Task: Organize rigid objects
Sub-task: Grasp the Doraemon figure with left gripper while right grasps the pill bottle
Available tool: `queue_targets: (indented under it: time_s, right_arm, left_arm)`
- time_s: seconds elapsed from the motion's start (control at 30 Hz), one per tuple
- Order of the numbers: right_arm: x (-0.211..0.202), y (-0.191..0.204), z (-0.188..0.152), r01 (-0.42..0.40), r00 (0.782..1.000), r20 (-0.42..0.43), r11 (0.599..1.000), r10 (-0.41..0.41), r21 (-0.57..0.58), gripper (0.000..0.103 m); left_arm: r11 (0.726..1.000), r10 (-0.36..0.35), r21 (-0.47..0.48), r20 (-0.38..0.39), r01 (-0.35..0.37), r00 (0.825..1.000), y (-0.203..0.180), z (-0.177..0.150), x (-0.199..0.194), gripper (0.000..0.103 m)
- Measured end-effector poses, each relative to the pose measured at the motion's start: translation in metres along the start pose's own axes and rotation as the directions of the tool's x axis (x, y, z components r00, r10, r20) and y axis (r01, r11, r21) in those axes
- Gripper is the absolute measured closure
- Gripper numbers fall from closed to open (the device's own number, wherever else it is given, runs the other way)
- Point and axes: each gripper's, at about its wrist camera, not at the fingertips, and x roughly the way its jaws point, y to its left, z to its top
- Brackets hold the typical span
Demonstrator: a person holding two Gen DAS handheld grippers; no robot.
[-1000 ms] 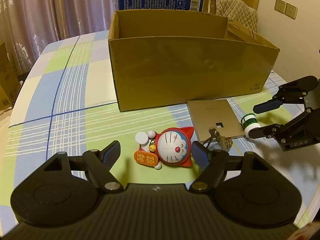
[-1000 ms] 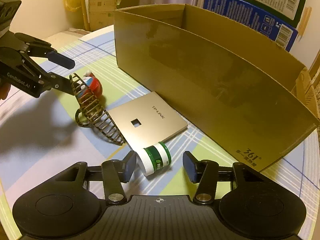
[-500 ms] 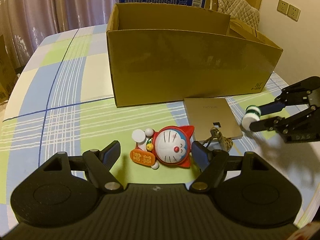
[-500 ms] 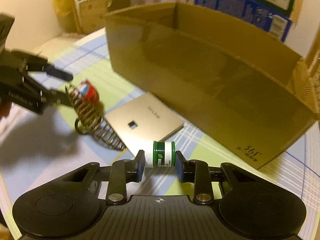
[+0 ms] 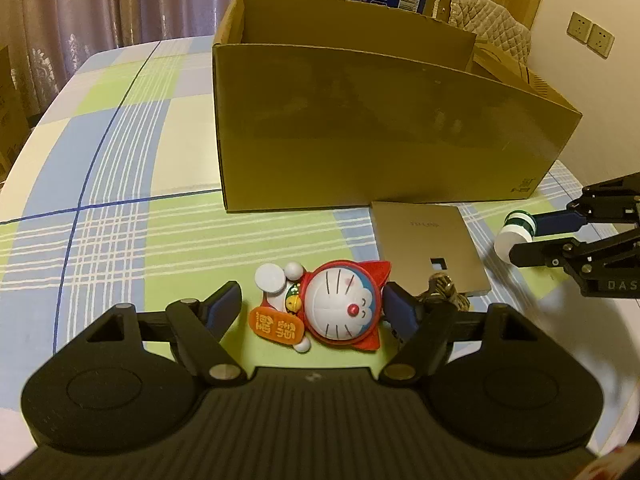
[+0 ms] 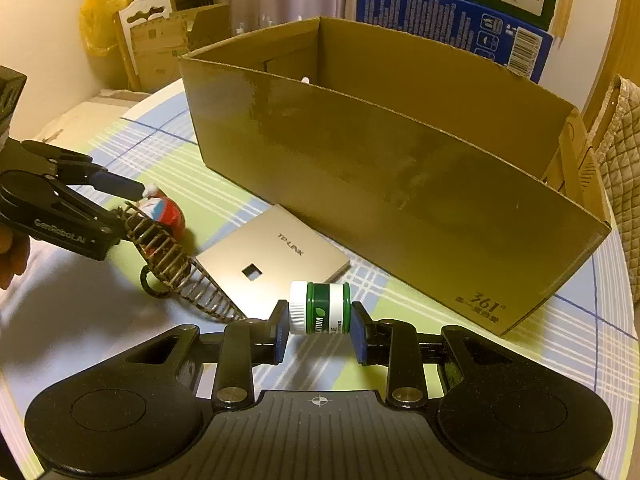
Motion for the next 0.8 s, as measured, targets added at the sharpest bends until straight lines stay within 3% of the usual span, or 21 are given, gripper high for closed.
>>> queue_targets:
  time_s: [0.57,0.8]
  right_arm:
    - [0.000,0.010,0.010,-0.005,1.000,0.023,1.000,0.005,0.000,0.075]
    - [0.000,0.012,0.011,-0.007,1.000,0.025,1.000,0.007,0.000,0.075]
  left_arm:
    - [0.998,-0.035,-0.056,-0.018,0.034,0.999,0.009,-0.001,0.005,0.033]
    - [0.999,-0.027,-0.028,-0.023,0.027,0.999,0.009,0.002,0.009,0.033]
